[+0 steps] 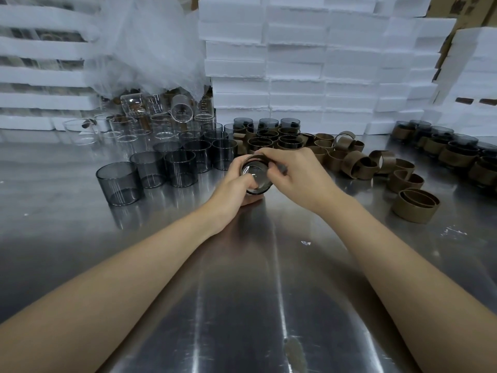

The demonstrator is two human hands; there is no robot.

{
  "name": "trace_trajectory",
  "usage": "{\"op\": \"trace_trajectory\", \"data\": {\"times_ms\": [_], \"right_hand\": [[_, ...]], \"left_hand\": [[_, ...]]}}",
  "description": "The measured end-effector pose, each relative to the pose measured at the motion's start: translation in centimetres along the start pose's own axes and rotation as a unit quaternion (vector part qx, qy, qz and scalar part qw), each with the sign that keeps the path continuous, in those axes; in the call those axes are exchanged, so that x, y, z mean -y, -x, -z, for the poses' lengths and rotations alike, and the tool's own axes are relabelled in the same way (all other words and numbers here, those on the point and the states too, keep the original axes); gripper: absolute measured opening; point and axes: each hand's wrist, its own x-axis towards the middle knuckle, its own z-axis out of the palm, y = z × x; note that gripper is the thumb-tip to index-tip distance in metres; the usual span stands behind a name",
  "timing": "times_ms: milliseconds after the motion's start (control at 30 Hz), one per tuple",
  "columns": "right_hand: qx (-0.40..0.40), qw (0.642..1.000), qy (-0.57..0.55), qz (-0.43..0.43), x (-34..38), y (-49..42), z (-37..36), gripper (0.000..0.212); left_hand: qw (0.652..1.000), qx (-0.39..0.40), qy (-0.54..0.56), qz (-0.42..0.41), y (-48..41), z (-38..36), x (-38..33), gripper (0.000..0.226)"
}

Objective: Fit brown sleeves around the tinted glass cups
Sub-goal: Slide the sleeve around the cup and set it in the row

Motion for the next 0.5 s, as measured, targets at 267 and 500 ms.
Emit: {"op": "trace_trajectory", "data": {"times_ms": [267,500], "right_hand": [[0.034,0.999,0.029,0.010,-0.33,-0.20,0.33,0.044],[0.042,0.997,0.053,0.035,-0.44,-0.16,0.20,0.043]], "left_hand": [[0.999,0.007,-0.033,0.000,-0.22,0.06,-0.02,0.068],[1.000,0.004,-0.014,0.005,-0.68,0.22,0.19,0.061]]}}
